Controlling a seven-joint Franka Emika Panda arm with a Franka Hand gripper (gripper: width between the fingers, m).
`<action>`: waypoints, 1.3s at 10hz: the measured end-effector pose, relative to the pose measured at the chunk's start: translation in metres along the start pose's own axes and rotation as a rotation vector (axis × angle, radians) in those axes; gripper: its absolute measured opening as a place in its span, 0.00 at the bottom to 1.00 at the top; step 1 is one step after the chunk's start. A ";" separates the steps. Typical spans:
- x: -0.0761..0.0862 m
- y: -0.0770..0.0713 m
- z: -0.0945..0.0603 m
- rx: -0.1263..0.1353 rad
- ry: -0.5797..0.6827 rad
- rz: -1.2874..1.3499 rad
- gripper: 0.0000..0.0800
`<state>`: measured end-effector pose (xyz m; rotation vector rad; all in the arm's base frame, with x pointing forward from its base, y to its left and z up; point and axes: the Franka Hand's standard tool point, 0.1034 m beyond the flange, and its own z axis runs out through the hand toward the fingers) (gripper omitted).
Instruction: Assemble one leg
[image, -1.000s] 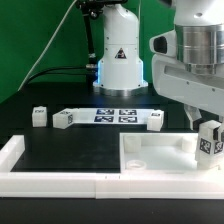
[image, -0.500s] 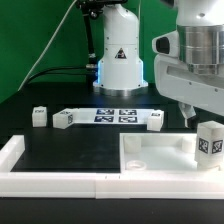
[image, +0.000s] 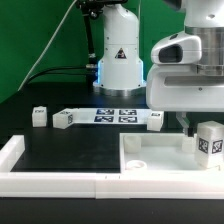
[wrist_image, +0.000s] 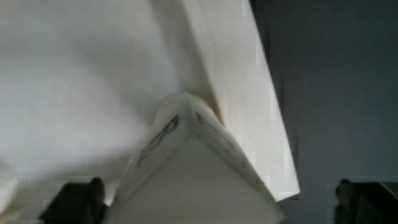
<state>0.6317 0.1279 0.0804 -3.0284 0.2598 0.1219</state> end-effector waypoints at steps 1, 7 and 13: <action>0.001 -0.001 0.000 -0.020 0.015 -0.144 0.81; 0.004 0.005 0.000 -0.037 0.015 -0.509 0.78; 0.004 0.006 0.000 -0.037 0.016 -0.466 0.36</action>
Offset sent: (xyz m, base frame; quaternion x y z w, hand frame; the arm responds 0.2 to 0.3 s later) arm -0.0017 -0.0053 -0.0003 0.0028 -0.0093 -0.2705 0.9627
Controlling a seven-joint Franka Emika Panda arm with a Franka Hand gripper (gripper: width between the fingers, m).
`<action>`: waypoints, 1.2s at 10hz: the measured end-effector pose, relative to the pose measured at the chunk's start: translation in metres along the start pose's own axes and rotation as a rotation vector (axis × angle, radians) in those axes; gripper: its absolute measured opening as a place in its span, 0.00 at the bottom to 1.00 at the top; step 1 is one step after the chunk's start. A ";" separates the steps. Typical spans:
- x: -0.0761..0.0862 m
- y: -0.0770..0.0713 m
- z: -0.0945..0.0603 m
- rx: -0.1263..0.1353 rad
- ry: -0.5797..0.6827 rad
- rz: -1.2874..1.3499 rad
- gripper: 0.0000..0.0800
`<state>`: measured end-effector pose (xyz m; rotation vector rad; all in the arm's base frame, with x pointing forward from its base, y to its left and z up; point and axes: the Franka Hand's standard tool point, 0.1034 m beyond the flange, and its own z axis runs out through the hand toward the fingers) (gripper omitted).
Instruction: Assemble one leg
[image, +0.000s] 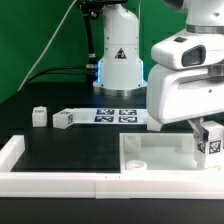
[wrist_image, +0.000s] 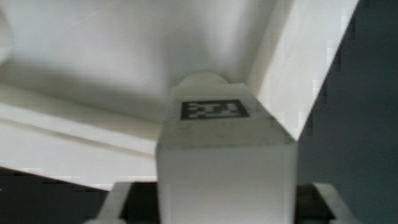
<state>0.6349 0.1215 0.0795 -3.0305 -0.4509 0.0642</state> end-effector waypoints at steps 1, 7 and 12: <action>0.000 0.001 0.000 0.000 0.000 0.001 0.36; -0.003 0.009 0.002 0.057 -0.016 0.847 0.37; -0.002 0.007 0.002 0.032 -0.022 1.400 0.37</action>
Offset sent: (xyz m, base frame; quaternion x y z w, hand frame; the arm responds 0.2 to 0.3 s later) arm -0.0016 -0.0089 -0.0047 0.0009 -0.0157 0.2943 0.9556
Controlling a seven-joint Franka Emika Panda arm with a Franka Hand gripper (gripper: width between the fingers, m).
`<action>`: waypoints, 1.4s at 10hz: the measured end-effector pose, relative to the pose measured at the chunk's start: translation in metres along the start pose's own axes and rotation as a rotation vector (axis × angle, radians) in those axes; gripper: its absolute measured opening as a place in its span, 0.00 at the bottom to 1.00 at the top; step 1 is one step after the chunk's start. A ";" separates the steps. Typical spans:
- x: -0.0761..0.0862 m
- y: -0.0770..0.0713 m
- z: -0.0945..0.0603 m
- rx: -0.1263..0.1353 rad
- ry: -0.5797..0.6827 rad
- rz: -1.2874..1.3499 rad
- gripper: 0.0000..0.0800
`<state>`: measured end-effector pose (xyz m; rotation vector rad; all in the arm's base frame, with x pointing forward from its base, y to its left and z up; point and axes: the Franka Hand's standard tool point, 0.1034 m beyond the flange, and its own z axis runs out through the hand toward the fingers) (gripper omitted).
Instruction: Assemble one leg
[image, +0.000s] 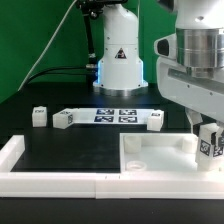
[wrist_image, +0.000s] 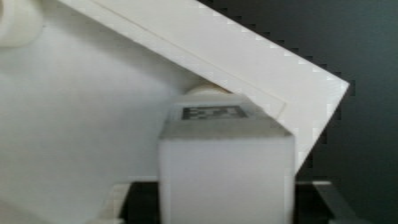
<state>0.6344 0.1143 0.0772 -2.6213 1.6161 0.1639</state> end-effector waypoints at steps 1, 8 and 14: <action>0.000 0.000 0.000 -0.001 0.001 0.152 0.37; -0.005 -0.002 0.001 0.002 0.002 -0.240 0.80; -0.010 -0.004 0.001 -0.011 0.012 -0.972 0.81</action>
Offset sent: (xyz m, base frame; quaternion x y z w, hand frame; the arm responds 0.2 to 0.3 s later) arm 0.0000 0.0000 0.0000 0.0000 0.0000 -0.0899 0.9960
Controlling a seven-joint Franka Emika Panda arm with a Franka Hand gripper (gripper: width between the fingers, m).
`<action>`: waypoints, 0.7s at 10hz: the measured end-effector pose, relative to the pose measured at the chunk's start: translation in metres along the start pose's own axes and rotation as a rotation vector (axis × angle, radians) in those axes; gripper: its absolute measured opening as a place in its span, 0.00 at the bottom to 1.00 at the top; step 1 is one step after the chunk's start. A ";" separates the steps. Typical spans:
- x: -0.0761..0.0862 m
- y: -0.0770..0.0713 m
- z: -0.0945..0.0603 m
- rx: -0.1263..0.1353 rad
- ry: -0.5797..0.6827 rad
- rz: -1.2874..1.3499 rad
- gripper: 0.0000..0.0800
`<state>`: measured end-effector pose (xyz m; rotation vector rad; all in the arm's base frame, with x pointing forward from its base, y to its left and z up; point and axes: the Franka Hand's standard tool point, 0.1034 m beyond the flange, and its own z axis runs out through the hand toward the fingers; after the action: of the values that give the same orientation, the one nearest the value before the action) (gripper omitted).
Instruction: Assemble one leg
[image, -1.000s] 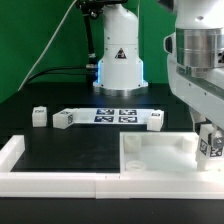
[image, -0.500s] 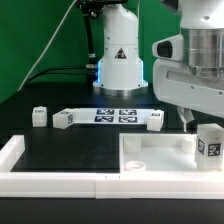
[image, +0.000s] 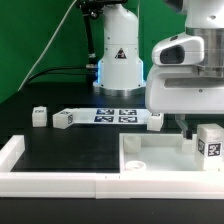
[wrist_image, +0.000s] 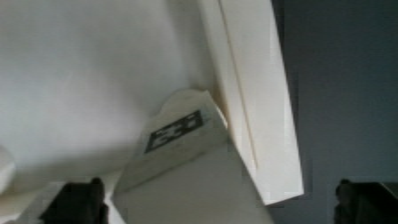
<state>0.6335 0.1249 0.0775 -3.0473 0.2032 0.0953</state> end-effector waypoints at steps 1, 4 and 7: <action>0.000 0.000 0.001 -0.002 0.000 -0.097 0.81; 0.000 0.001 0.000 -0.003 0.000 -0.154 0.66; 0.001 0.004 0.000 -0.006 0.001 -0.140 0.37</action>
Offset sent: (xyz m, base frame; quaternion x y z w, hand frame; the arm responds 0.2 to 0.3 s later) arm 0.0000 0.0000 0.0000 0.0000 0.0000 0.0000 1.0000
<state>0.6338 0.1204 0.0768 -3.0568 -0.0105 0.0845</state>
